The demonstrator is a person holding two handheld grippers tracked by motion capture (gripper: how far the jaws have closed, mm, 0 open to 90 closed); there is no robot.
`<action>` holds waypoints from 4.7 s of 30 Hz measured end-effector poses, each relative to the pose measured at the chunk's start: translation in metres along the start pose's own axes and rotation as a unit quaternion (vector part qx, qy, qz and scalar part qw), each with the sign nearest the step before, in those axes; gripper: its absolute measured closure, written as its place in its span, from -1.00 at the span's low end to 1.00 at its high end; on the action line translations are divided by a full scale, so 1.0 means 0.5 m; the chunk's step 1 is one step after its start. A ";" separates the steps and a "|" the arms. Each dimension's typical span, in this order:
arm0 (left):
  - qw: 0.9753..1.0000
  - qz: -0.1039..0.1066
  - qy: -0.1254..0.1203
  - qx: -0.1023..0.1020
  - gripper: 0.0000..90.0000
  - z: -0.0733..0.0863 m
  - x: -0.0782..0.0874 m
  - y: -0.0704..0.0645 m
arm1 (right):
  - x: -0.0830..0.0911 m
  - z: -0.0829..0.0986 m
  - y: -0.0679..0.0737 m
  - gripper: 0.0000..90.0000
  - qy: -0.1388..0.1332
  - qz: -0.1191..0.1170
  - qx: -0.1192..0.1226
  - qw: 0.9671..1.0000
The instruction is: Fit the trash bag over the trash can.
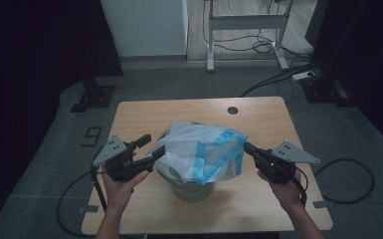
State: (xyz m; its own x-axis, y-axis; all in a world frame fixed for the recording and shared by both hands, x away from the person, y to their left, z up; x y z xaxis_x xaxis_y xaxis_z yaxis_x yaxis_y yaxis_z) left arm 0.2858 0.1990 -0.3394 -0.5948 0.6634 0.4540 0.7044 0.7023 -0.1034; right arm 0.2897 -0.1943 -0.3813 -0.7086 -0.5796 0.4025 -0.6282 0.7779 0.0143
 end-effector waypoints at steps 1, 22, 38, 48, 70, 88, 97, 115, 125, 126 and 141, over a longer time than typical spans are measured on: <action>1.000 -0.001 0.004 -0.002 -0.27 -0.004 -0.002 0.001 | 0.000 -0.001 0.000 0.99 0.000 -0.001 0.001 1.000; 1.000 0.008 0.012 -0.022 0.90 -0.035 -0.041 0.003 | -0.006 -0.018 0.007 0.99 0.007 -0.008 0.006 1.000; 0.997 -0.004 -0.039 0.063 1.00 0.013 -0.010 0.065 | 0.004 0.014 -0.027 0.99 0.012 0.005 -0.019 1.000; 0.997 0.014 -0.042 0.068 0.99 0.073 0.013 0.053 | 0.018 -0.012 -0.008 0.99 -0.012 -0.003 -0.006 1.000; 0.996 0.037 -0.013 0.080 0.96 0.169 0.008 0.033 | 0.015 0.110 0.059 0.99 0.031 -0.074 -0.022 0.997; 0.996 0.044 -0.001 0.080 0.97 0.217 -0.020 0.047 | -0.031 0.182 0.055 0.99 0.086 -0.072 -0.039 0.993; 0.996 0.055 -0.015 0.070 0.90 0.216 -0.013 0.044 | -0.013 0.177 0.058 0.48 0.045 -0.075 -0.049 0.995; 0.998 0.031 -0.017 0.048 0.09 0.181 0.006 0.026 | 0.011 0.060 0.029 0.76 -0.013 -0.080 -0.058 0.995; 1.000 0.017 -0.001 -0.014 -0.44 0.114 0.037 0.000 | -0.002 0.033 0.037 0.98 0.003 -0.058 -0.030 0.998; 1.000 0.020 0.005 -0.019 -0.42 0.104 0.033 -0.002 | -0.003 0.032 0.038 0.98 0.004 -0.058 -0.029 0.998; 0.995 0.046 0.070 -0.056 -0.09 0.017 -0.041 -0.021 | -0.005 0.027 0.034 0.98 0.014 -0.060 -0.027 0.998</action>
State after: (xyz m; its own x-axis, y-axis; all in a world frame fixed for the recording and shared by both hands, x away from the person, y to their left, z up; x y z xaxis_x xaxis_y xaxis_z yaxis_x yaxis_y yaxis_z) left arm 0.2873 0.1801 -0.3550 -0.4718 0.6757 0.5664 0.7967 0.6019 -0.0544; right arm 0.2763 -0.1829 -0.3942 -0.6192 -0.6635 0.4199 -0.6899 0.7151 0.1127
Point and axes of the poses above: each handheld gripper's, and its own axes: x roughly backward along the jaws, z roughly out of its underside, y roughly to its left, the point moved 1 cm from there along -x, roughly forward along the jaws, and after that the axes turned 13 degrees about y, right-handed, at the moved point
